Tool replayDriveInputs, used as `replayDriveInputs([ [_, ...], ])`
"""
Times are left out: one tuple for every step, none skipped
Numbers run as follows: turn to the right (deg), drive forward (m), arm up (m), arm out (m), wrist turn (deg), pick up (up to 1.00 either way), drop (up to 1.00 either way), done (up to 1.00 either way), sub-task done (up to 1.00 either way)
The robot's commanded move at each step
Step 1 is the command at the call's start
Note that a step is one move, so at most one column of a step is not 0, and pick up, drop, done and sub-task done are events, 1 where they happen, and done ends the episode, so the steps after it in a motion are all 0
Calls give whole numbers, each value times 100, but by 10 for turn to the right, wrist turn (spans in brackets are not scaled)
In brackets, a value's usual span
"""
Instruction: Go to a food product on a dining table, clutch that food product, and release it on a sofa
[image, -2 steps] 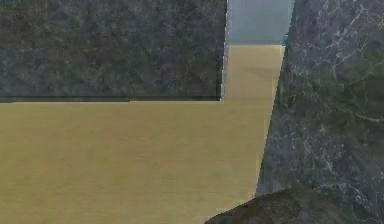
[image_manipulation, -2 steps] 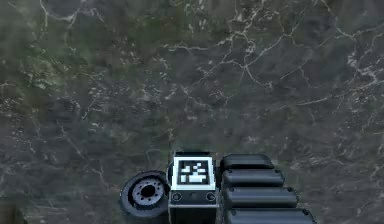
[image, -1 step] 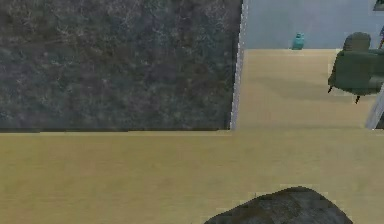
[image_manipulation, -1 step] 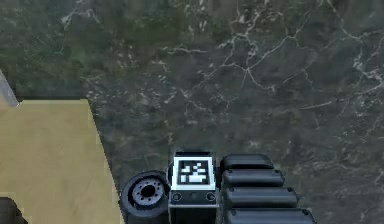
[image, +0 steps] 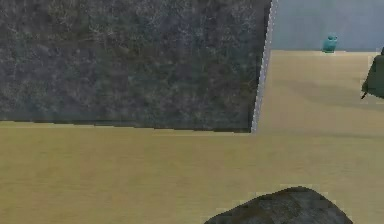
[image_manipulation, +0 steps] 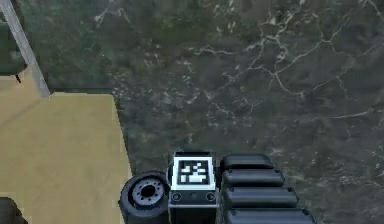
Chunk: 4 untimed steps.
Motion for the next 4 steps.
replayDriveInputs([
  [0,45,0,0,0,0,0,0,0],
  [390,0,0,0,0,0,0,0,0],
  [0,100,0,0,0,0,0,0,0],
  [30,0,0,0,0,0,0,0,0],
])
